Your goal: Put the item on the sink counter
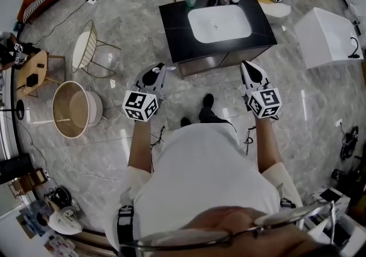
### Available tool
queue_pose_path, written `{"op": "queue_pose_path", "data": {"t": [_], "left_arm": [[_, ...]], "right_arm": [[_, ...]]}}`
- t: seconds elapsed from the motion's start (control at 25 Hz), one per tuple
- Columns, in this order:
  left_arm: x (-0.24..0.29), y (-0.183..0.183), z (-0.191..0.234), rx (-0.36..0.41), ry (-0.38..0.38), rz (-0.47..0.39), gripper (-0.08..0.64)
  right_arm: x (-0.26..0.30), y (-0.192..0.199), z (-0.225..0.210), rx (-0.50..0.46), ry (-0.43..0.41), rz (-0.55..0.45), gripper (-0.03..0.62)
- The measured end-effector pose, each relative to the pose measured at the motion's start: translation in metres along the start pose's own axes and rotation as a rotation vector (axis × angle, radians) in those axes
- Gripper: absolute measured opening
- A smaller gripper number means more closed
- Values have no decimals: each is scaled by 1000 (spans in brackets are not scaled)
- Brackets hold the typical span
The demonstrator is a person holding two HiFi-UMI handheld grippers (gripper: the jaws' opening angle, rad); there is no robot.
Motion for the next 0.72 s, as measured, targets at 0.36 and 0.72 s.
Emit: {"op": "queue_pose_path", "data": {"t": [0.36, 0.72], "left_arm": [[65, -17, 8, 9, -39, 28, 25], [127, -31, 8, 30, -87, 62, 25]], "right_arm": [[51, -3, -63, 15, -53, 10, 8], [96, -3, -127, 30, -112, 8, 8]]}}
Point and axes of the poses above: the fingertips, and each gripper's own axes: x forward along the fingers, z to its left, y out of its underside, the point moved 9 cm from there along -x, backward along the fingers, and after that the axes turned 3 degrees about -x, right-handed, at the moved point
